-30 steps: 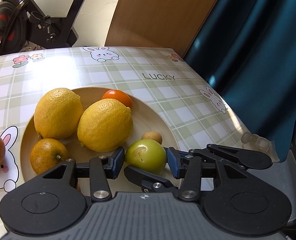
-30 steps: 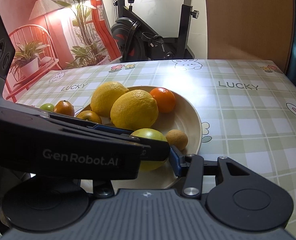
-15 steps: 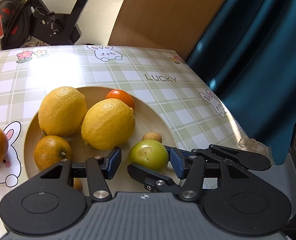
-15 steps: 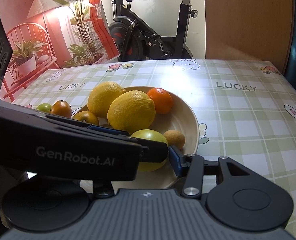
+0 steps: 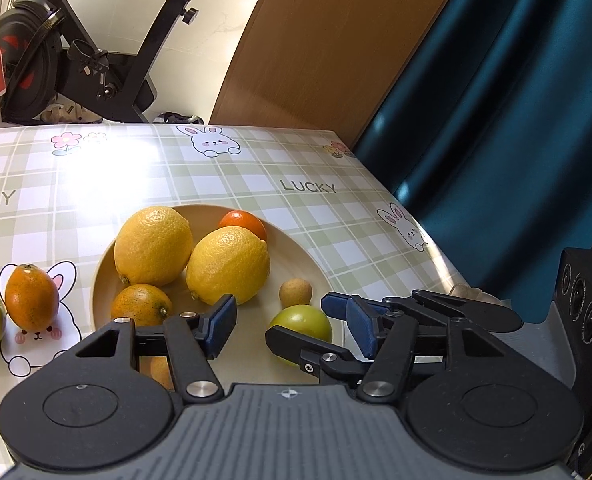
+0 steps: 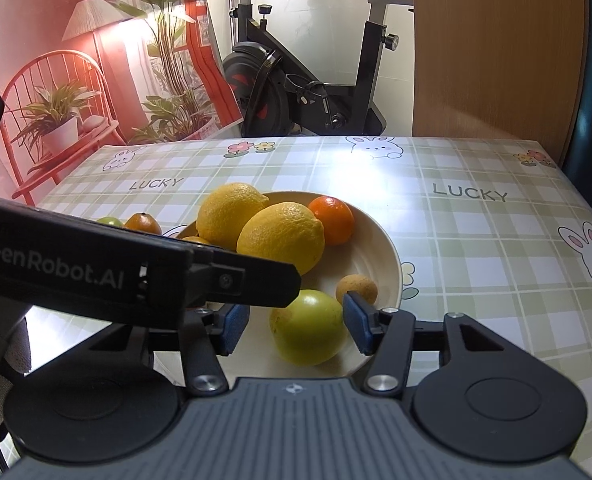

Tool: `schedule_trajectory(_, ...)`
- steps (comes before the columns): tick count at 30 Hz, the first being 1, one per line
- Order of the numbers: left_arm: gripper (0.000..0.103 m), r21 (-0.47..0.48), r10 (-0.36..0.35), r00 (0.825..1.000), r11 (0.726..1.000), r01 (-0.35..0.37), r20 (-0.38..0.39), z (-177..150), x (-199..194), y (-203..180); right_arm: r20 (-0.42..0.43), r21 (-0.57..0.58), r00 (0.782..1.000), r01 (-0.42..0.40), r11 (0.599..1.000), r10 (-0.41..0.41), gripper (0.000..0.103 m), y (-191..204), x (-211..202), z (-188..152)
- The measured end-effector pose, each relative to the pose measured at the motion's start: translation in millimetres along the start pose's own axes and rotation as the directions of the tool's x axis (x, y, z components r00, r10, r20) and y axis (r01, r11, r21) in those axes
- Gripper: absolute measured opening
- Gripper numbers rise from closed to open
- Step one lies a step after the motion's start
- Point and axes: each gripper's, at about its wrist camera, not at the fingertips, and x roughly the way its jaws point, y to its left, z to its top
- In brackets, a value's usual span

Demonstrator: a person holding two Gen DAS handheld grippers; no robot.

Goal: Organize fruits
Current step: 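Move the right tool to the small orange tangerine on the table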

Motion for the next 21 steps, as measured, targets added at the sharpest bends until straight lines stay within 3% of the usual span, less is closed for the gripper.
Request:
schedule_trajectory(4,0.063,0.011,0.015,0.999,1.0,-0.016,0.04,2,-24,9,0.024,-0.017,1.0,-0.012,1.0,0.012,0.055,10,-6,7)
schedule_trajectory(10,0.063,-0.023,0.095,0.991,0.995,-0.093,0.099,7,-72,50,0.052,-0.065,0.997,-0.044,0.997,0.048,0.055,34,-8,18)
schedule_trajectory(21,0.063,-0.121,0.277,0.947,0.958,-0.259,0.164,17,-135,126,0.04,-0.152,0.989,-0.135,0.979,0.143,0.055,85,22,39)
